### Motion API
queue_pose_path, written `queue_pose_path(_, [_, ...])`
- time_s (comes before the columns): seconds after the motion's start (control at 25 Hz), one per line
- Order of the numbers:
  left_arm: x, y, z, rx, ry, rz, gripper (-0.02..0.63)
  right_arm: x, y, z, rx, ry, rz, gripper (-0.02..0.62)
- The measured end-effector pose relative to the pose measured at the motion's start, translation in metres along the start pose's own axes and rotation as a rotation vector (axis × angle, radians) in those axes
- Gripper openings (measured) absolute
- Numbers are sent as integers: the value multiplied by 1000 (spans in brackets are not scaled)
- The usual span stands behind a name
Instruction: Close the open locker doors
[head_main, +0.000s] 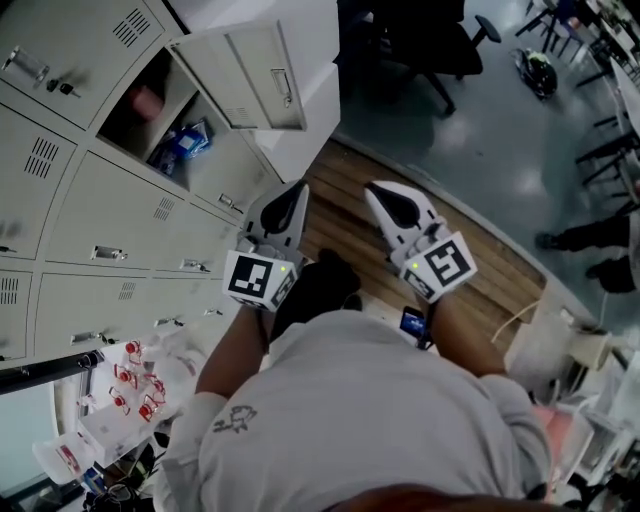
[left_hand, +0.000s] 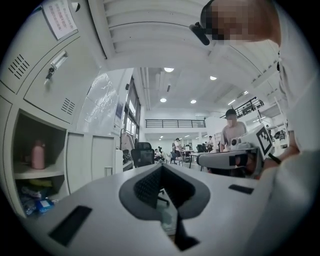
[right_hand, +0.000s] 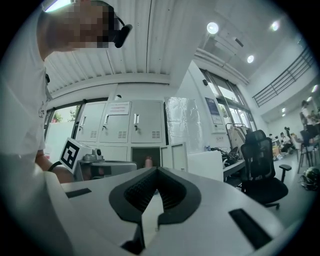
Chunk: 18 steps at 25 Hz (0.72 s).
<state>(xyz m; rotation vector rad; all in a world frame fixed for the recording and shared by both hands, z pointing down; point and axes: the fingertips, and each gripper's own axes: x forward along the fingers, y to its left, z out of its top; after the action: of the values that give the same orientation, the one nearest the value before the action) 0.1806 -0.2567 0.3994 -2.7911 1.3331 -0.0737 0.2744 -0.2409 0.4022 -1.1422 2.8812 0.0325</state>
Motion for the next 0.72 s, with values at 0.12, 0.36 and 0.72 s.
queue_pose_path(0.12, [16,15,4,-6,-4,13,-5,21,-17,0,24,-4,25,-2])
queue_pose_path(0.36, [53,61,4,5,-4,54,-5,81,-54,-3,52,1,94,-2])
queue_pose_path(0.72, [100,164,36,-29,35,129,-5,195,-113,17,53,49,173,-2])
